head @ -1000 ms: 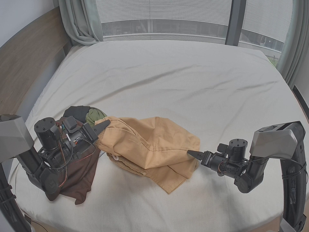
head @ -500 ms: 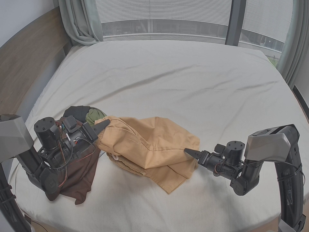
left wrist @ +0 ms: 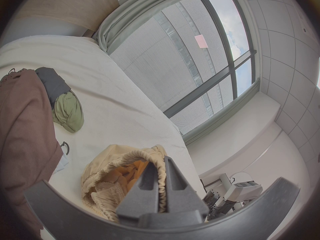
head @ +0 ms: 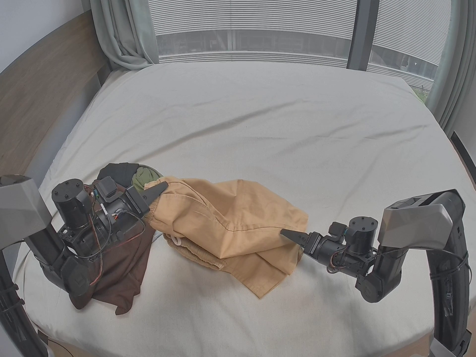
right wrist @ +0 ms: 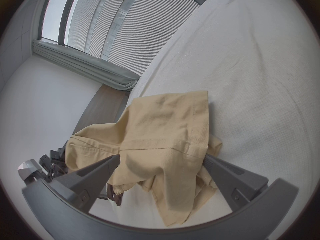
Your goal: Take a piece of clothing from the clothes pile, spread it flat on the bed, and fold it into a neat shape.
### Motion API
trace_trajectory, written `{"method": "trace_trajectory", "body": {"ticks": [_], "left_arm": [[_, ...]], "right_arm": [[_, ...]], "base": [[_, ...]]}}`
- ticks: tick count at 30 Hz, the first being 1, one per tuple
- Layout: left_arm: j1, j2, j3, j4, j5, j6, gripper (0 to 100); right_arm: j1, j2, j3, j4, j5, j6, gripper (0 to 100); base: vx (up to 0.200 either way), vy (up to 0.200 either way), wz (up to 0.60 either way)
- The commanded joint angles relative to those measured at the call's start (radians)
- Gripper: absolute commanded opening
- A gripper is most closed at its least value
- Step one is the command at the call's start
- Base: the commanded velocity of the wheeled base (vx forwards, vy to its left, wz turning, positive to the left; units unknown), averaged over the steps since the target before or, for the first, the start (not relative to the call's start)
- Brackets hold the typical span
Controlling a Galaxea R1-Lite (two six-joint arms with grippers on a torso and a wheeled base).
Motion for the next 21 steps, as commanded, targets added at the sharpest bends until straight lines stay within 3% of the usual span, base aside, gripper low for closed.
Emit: {"method": "trace_trajectory", "body": {"ticks": [1,8,21], "left_arm": [[0.013,0.009,-0.010,0.001,-0.001,-0.001,0],[0.014,0.015,-0.015,0.001,0.001,-0.001,0],[0.014,0.015,-0.015,0.001,0.001,-0.001,0]], "right_arm": [[-0.008,-0.074,0.041,-0.002,0.033,0.005,100],[-0.034,-0.151,0.099,-0.002,0.105,0.006,100],[-0.043,-0.163,0.110,-0.005,0.120,0.003,100]], "base": [[0.000,0.000,0.00],[0.000,0.000,0.00],[0.000,0.000,0.00]]}}
